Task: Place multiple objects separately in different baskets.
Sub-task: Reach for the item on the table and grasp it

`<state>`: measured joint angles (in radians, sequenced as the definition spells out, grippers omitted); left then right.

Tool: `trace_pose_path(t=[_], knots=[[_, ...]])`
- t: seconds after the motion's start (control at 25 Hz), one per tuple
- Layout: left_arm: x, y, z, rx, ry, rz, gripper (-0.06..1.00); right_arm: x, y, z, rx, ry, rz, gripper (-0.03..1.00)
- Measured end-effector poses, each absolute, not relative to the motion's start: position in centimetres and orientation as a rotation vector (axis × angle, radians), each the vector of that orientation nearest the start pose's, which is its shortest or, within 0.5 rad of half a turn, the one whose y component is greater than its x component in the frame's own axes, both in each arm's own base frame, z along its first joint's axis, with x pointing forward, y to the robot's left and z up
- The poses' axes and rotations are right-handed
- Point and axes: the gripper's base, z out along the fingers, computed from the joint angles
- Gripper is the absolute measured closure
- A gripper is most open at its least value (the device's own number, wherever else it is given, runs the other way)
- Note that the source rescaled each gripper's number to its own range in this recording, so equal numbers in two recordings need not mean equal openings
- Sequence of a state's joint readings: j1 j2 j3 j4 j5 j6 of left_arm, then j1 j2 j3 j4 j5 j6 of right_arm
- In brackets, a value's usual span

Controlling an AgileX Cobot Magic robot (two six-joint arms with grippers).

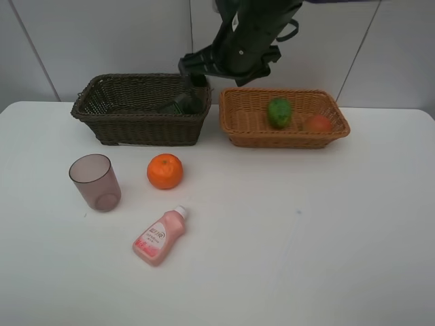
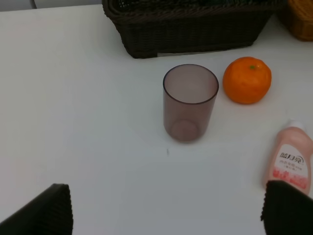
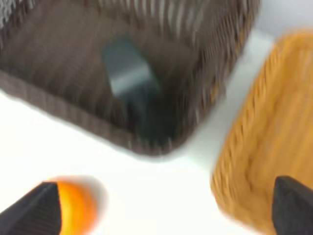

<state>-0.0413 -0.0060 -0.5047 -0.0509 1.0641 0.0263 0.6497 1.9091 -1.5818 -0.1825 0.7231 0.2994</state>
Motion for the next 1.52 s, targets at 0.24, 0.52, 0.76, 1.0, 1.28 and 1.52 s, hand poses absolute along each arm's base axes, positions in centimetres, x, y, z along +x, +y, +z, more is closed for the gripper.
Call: trace_pose_path(t=[0.24,0.52,0.76,1.0,1.28,1.52], knots=[[-0.7,-0.4,27.8,0.072,2.035,-0.070,-0.06,30.4,21.8,26.4,-0.543,2.547,0.191,0.09],[-0.7,-0.4,27.8,0.072,2.035,-0.070,-0.06,27.1,18.8,26.0,-0.506,2.607,0.200,0.09],[-0.7,-0.4,27.8,0.072,2.035,-0.070,-0.06,25.5,17.4,25.6,-0.500,2.642,0.184,0.09],[-0.7,-0.4,27.8,0.072,2.035,-0.070,-0.06,24.9,13.3,25.3,-0.361,2.730,0.116,0.09],[-0.7,-0.4,27.8,0.072,2.035,-0.070,-0.06,22.2,6.9,27.3,-0.103,2.738,0.058,0.09],[-0.7,-0.4,27.8,0.072,2.035,-0.070,-0.06,18.3,2.6,29.9,0.063,2.623,0.028,0.09]])
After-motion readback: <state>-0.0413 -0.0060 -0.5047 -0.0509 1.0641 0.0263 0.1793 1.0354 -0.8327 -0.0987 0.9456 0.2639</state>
